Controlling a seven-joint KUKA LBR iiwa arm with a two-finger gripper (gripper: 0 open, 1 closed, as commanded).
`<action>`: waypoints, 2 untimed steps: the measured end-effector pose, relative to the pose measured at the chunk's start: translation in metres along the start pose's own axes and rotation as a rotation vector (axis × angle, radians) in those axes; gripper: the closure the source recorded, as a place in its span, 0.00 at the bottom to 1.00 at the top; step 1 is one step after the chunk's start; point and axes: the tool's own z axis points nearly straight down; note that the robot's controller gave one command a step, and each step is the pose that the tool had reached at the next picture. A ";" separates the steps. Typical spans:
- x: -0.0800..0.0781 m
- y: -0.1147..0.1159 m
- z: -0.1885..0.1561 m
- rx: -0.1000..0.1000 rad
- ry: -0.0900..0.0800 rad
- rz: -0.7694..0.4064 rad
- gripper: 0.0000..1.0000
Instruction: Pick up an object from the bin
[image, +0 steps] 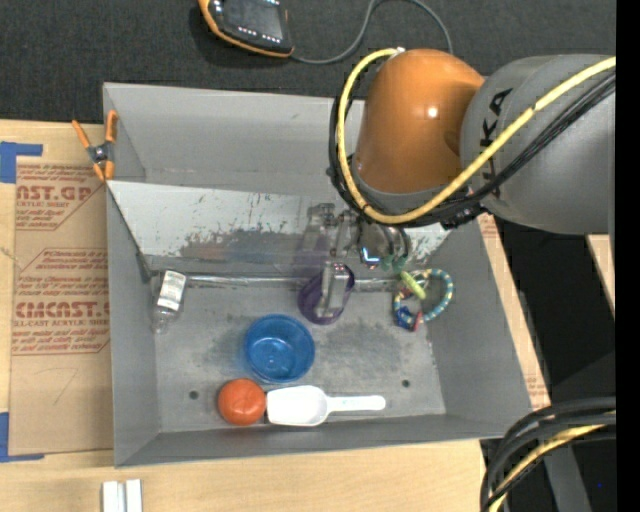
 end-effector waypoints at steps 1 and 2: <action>0.000 0.000 0.000 0.000 0.000 0.000 0.00; -0.005 -0.018 0.081 0.000 -0.003 -0.104 0.00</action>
Offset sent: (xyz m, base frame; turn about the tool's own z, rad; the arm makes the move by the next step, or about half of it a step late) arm 0.0051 -0.0182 -0.0814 -0.1052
